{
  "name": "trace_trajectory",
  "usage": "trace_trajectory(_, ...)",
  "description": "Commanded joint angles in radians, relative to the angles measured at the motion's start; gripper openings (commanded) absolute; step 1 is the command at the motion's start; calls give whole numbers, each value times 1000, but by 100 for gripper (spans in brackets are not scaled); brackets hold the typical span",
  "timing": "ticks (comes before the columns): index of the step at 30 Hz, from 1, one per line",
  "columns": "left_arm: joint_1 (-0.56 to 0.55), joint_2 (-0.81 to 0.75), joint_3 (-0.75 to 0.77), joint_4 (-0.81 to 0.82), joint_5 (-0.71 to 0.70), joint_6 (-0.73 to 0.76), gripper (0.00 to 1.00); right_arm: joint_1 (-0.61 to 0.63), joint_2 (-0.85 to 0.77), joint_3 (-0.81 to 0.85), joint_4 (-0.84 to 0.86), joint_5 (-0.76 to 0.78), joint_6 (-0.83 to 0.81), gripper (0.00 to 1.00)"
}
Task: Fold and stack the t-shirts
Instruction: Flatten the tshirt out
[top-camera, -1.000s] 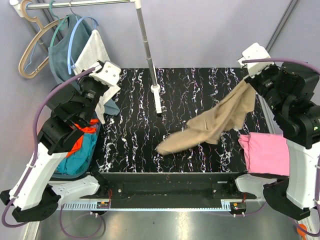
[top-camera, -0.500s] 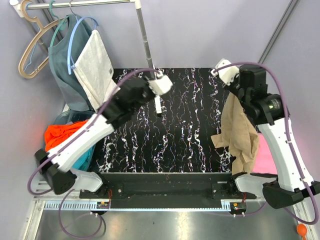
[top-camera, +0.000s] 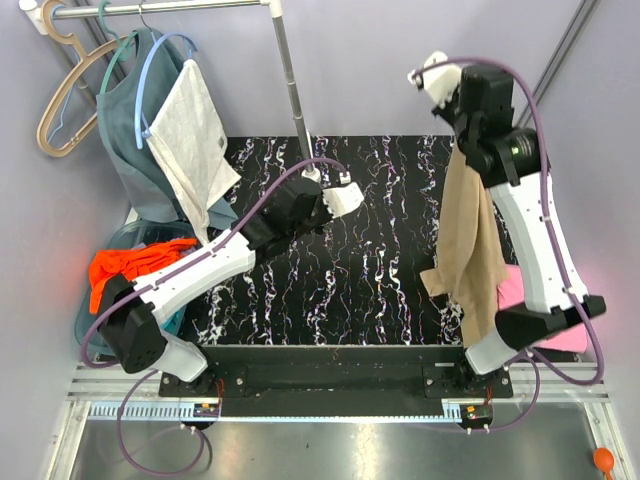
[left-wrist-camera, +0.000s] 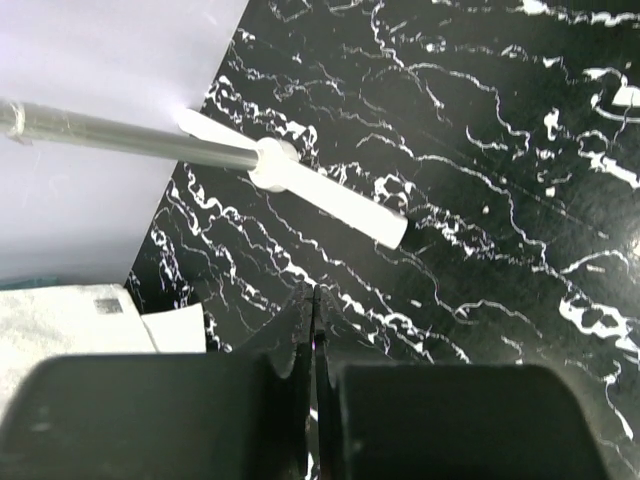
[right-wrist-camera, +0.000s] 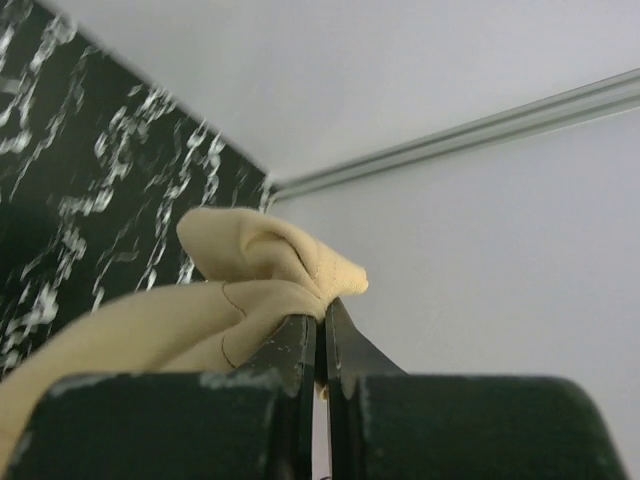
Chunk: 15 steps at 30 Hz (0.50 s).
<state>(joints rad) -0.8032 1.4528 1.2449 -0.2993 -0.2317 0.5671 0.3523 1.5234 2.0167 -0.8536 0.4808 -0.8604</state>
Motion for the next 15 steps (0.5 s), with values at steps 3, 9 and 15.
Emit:
trace_trajectory(3,-10,4,-24,111,23,-16,0,-4,129,298,64,82,-72,0)
trace_trajectory(9,-36,56,11,106,83,-53,0,-12,129,167,65,82,-55,0)
trace_trajectory(15,-63,168,79,81,183,-73,0,-10,52,-95,149,78,-58,0)
